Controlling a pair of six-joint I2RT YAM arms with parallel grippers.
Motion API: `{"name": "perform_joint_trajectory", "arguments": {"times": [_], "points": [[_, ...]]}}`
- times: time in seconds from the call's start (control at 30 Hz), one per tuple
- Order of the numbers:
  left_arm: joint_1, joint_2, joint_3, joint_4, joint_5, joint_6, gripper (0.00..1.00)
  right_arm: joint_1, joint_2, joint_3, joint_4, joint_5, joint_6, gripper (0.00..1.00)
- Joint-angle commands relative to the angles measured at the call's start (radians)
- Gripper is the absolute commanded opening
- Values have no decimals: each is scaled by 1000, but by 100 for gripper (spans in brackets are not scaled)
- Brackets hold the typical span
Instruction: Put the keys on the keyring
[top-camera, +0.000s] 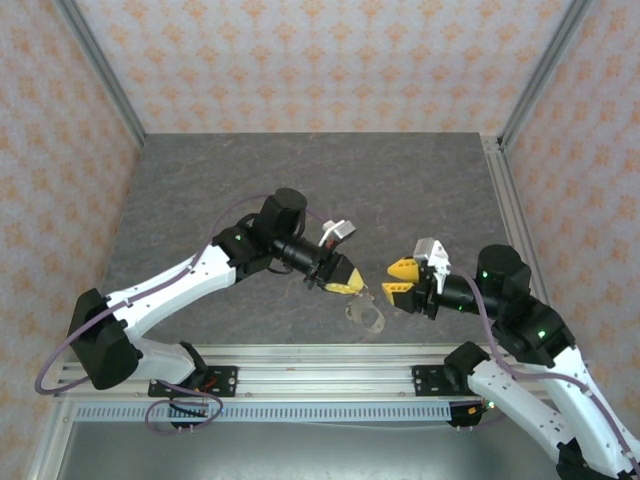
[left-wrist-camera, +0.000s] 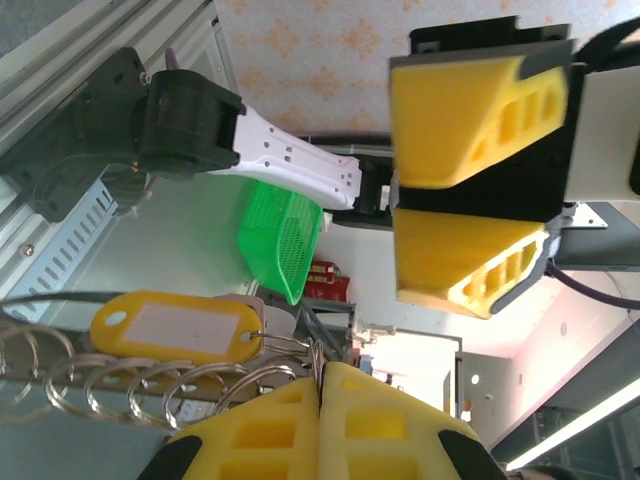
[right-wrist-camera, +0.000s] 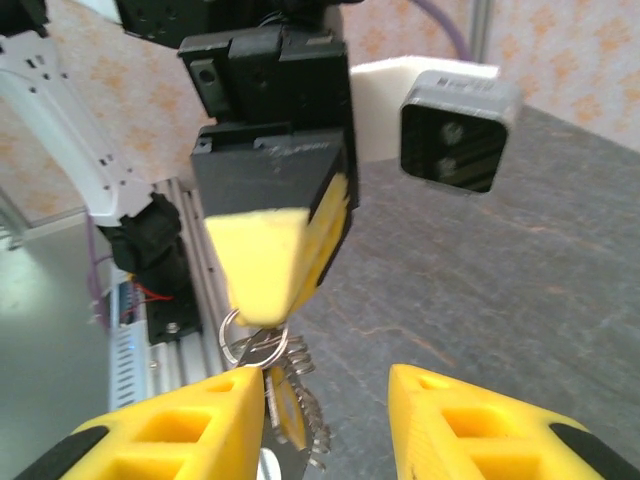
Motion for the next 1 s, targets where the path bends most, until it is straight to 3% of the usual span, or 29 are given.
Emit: {"name": "perform_joint_trajectory", "arguments": {"times": [0.0,0.23,0.97], "points": [[-6,-1,41,-30,34,53,0,-4,-20,-10,-17,-69,32,36],[-6,-14,39,-11,19,63,0,-4,-23,-38,18,-66,36,29],[-6,-17,36,72,13,6,0,-4,-7,-94,36,-112,46,28]]}}
